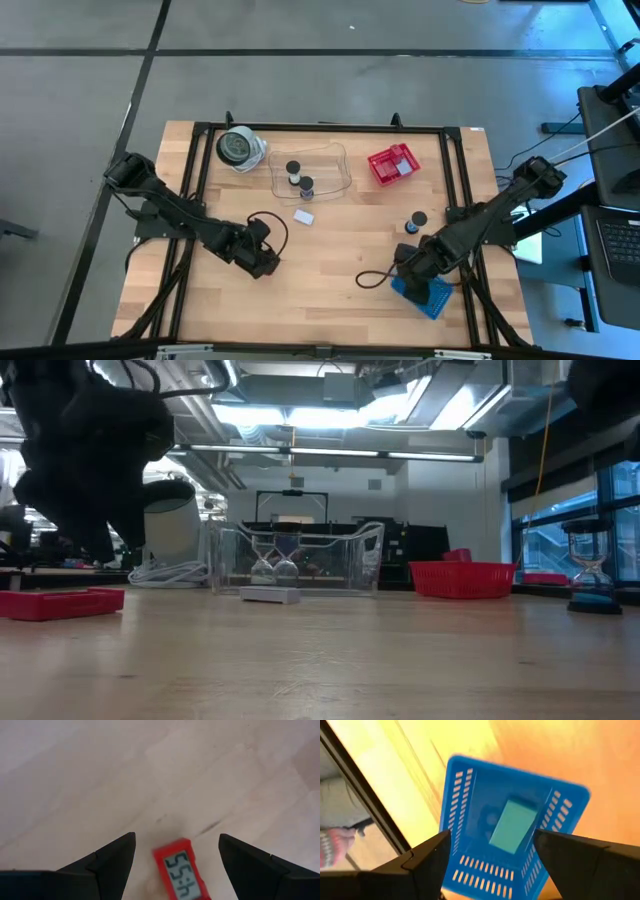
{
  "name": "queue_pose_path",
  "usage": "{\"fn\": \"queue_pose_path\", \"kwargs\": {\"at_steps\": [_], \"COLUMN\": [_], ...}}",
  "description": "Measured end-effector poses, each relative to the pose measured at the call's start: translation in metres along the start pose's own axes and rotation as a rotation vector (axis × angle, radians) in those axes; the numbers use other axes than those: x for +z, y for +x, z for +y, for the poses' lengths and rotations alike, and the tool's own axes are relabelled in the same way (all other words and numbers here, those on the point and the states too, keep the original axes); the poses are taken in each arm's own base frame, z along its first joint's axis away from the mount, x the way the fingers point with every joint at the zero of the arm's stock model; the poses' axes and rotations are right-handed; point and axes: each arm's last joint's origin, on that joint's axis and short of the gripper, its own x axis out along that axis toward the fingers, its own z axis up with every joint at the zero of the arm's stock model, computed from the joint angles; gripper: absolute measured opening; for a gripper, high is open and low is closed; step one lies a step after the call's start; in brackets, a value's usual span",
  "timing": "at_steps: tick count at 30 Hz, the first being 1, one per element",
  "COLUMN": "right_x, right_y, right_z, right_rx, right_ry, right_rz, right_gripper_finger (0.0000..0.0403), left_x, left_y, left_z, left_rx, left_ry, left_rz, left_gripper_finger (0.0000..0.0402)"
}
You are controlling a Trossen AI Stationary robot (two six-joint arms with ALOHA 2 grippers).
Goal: Pick & Place Office items
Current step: Put the red digital timer into the blue bin
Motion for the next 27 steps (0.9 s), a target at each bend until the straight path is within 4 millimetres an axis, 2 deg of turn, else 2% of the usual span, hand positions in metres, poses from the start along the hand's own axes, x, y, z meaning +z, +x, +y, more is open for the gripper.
{"fn": "queue_pose_path", "kwargs": {"at_steps": [7, 18, 24, 27], "right_x": [0.005, 0.014, 0.018, 0.019], "right_y": [-0.004, -0.006, -0.007, -0.007], "right_z": [-0.003, -0.007, -0.008, -0.009], "right_rx": [0.000, -0.004, 0.003, 0.005], "right_ry": [-0.035, -0.062, -0.078, -0.079], "right_rz": [-0.046, -0.074, -0.083, -0.086], "right_gripper_finger": [0.0286, 0.0286, 0.0286, 0.0286], "left_x": [-0.005, -0.026, -0.031, -0.032], "left_y": [0.006, 0.035, 0.036, 0.036], "left_z": [0.002, -0.007, -0.005, -0.003], "left_rx": [0.036, 0.058, 0.092, 0.104], "left_ry": [0.035, 0.034, -0.005, 0.007], "left_rz": [-0.028, 0.065, 0.071, 0.080], "left_gripper_finger": [0.0283, 0.0283, 0.0281, 0.0268]}}
